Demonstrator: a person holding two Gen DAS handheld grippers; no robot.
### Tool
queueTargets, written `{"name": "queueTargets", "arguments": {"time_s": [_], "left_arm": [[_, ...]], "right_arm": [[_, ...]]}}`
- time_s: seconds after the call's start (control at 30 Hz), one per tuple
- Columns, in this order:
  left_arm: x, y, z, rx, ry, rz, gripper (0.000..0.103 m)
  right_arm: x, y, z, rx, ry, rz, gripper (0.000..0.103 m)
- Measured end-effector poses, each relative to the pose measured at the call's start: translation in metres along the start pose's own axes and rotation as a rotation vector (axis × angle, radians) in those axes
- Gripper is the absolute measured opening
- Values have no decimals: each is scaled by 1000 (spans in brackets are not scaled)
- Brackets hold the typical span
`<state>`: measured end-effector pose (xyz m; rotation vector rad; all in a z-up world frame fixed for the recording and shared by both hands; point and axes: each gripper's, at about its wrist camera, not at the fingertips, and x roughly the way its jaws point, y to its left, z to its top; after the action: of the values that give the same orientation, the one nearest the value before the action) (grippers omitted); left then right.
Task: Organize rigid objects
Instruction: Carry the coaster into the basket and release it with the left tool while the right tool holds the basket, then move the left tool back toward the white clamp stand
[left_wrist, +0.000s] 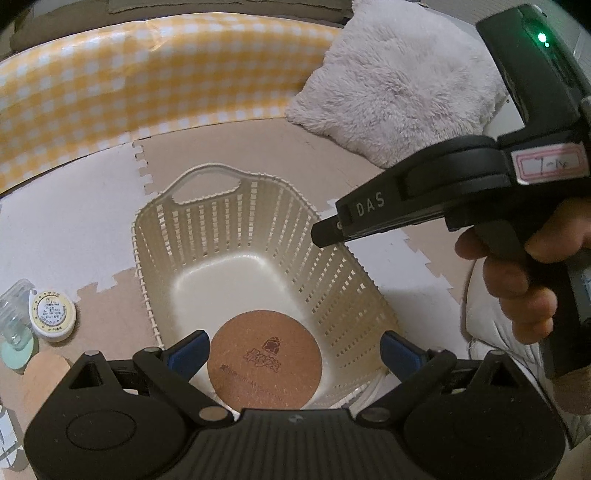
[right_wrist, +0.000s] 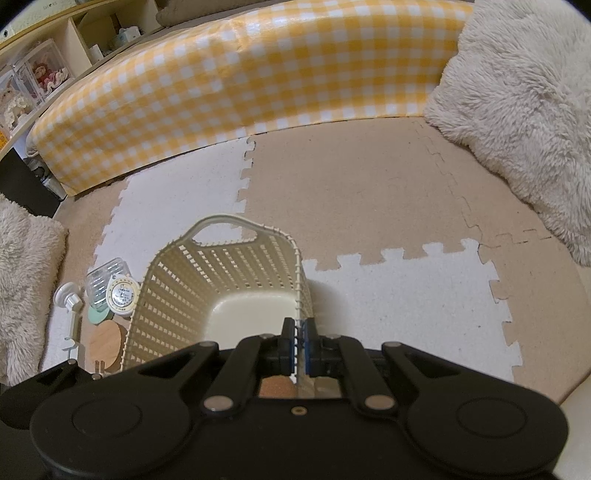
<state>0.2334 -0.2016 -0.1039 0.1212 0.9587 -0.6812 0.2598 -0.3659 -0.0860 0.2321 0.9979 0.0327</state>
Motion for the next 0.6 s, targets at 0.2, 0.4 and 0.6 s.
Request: {"name": "queueTargets", "arguments": {"time_s": [0.2,0.4,0.6], "left_arm": [[-9,-1,0,-3,2,-11,99],[-29,-4,-2,1,-14,-4,99],[-59,3,-8,-21,-58,15,99]], "right_arm": [[1,0,0,2,0,-1,5],[1,0,0,-1,-1,-1,5],[1,0,0,1,-2,1,5]]}}
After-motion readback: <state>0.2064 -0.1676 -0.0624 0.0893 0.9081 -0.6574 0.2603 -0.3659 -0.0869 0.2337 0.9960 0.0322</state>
